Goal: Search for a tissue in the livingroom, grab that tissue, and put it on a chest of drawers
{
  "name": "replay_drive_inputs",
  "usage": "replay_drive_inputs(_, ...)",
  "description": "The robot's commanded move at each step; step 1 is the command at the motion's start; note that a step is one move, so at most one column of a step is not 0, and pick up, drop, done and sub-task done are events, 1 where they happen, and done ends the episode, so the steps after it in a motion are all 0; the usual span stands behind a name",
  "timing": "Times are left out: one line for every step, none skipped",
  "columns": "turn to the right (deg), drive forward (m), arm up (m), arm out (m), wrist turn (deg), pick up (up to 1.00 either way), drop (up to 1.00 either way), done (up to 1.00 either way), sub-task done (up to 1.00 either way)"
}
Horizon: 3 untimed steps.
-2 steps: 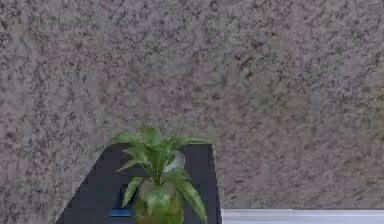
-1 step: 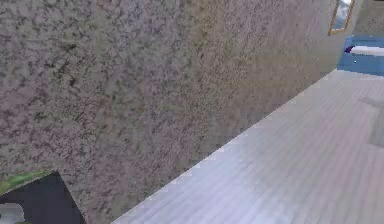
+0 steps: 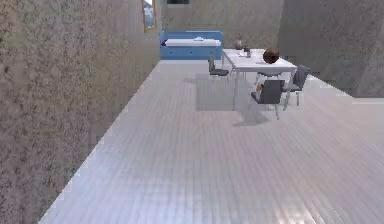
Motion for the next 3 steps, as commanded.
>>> replay_drive_inputs(45.0, 0.00, 0.00, 0.00, 0.0, 0.00, 0.00, 0.00, 0.00)
replay_drive_inputs(6.0, 0.00, 0.00, 0.00, 0.0, 0.00, 0.00, 0.00, 0.00)
replay_drive_inputs(3.0, 0.00, 0.00, 0.00, 0.0, 0.00, 0.00, 0.00, 0.00)
